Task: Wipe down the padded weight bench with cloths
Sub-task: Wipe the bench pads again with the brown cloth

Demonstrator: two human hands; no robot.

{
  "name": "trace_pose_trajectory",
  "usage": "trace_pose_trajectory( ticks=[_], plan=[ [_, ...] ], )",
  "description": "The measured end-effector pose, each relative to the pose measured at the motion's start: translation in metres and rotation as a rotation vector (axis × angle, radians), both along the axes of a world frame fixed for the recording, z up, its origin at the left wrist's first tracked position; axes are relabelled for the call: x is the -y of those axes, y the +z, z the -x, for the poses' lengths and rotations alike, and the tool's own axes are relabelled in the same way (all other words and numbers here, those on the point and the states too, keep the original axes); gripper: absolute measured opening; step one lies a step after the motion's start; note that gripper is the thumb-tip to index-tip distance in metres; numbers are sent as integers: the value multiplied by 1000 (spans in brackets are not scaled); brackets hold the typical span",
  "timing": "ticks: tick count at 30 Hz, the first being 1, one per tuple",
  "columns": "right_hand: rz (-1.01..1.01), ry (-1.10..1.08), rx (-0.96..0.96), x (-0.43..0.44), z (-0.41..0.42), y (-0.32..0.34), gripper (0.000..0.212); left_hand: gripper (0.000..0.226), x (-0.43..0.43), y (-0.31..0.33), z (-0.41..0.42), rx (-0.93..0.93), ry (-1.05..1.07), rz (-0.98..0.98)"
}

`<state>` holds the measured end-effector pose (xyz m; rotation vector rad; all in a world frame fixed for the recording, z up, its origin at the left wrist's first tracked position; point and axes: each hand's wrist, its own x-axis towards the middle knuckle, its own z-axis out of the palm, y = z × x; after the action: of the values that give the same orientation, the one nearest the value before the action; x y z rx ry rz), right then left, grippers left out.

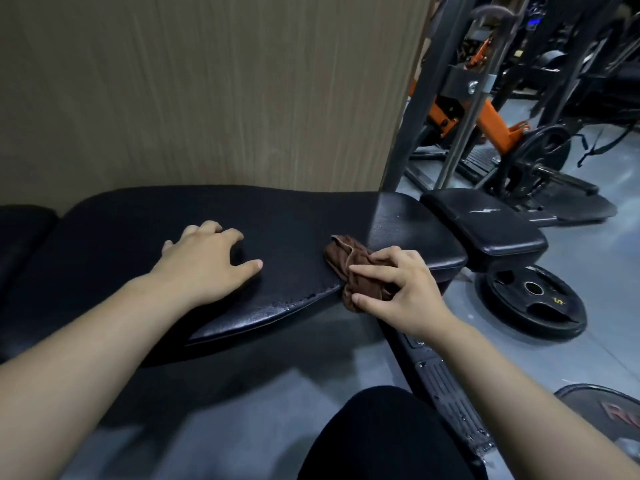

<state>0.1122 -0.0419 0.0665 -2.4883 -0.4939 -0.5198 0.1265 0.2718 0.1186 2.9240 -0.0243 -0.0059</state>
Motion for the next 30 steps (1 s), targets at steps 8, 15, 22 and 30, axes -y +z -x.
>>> trace_pose_trajectory(
  ticks=[8, 15, 22, 30],
  plan=[
    [45, 157, -7, -65, 15, 6, 44, 70, -51, 9, 36, -4, 97, -35],
    [194, 222, 27, -116, 34, 11, 60, 67, -93, 0, 76, -72, 147, -114],
    [249, 222, 65, -159, 48, 11, 69, 70, -118, -8, 100, -69, 135, -140],
    [238, 264, -46, -204, 59, 7, 61, 73, -151, -20, 126, -15, 152, -115]
  ],
)
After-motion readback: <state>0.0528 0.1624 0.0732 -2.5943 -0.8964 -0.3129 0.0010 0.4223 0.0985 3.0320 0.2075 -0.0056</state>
